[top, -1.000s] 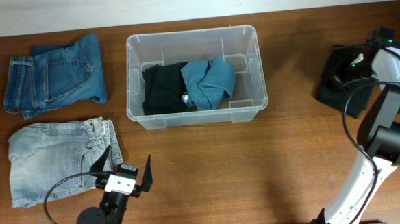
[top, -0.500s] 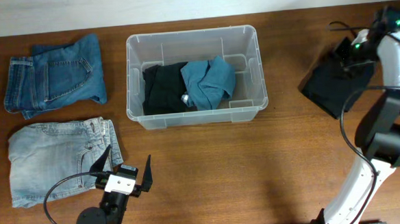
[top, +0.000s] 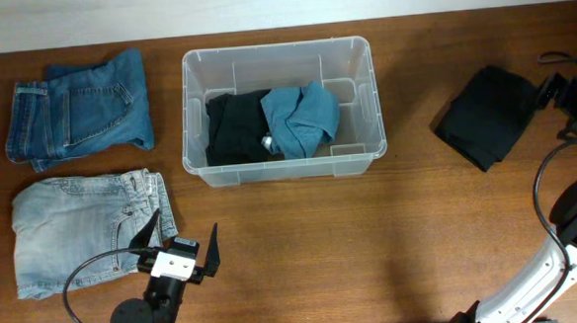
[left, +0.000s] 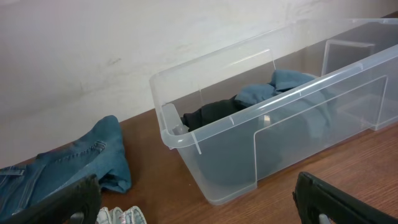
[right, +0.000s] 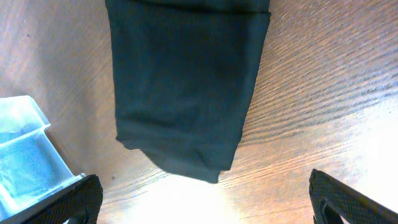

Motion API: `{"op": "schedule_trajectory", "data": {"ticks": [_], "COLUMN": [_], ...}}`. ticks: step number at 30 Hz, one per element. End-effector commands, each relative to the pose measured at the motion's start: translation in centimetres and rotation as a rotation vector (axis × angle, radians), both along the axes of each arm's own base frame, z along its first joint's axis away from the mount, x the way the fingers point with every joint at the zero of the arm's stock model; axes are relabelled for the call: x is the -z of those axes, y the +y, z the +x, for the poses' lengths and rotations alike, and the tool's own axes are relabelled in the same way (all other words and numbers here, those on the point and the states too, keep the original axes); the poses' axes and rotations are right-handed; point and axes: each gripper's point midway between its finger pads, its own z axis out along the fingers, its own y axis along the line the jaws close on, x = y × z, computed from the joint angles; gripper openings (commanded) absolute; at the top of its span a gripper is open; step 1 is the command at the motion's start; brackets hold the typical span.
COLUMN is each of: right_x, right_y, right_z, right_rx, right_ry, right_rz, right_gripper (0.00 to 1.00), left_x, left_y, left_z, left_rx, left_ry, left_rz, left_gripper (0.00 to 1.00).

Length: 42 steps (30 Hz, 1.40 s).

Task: Pack container
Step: 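Lower the right gripper onto the folded black garment and grasp it, then lift the black garment with the right gripper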

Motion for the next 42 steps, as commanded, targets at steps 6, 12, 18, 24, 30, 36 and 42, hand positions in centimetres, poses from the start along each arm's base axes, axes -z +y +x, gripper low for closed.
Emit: {"op": "schedule_trajectory", "data": {"ticks": [6,12,18,24,30,36,42], "right_x": [2.9,3.8,4.8,7.1,7.4,7.5,8.2], "right_y": [2.7,2.1,2.1,2.6,1.8,1.7,1.6], "right_z": [1.4,1.3,1.4,1.5,1.5,1.8,2.1], "right_rx": [-0.114,-0.070,-0.073,-0.084,-0.081,-0.081,-0.083], "right_ry": [-0.021,0.015,0.028,0.061,0.073,0.063,0.061], "right_rz": [0.012,-0.021,-0.010,0.014,-0.025,-0.032,-0.031], "right_gripper": [0.99,0.99,0.99,0.99,0.99,0.99,0.99], "left_x": [0.1,0.1,0.1,0.1,0.1,0.1,0.1], "left_y": [0.1,0.1,0.1,0.1,0.1,0.1,0.1], "left_z": [0.0,0.0,0.0,0.0,0.0,0.0,0.0], "left_rx": [-0.004,-0.004,-0.004,-0.004,-0.004,-0.004,-0.004], "left_ry": [0.000,0.000,0.000,0.000,0.000,0.000,0.000], "left_rz": [0.011,0.011,0.011,0.011,0.011,0.011,0.011], "left_gripper": [0.99,0.99,0.99,0.99,0.99,0.99,0.99]}}
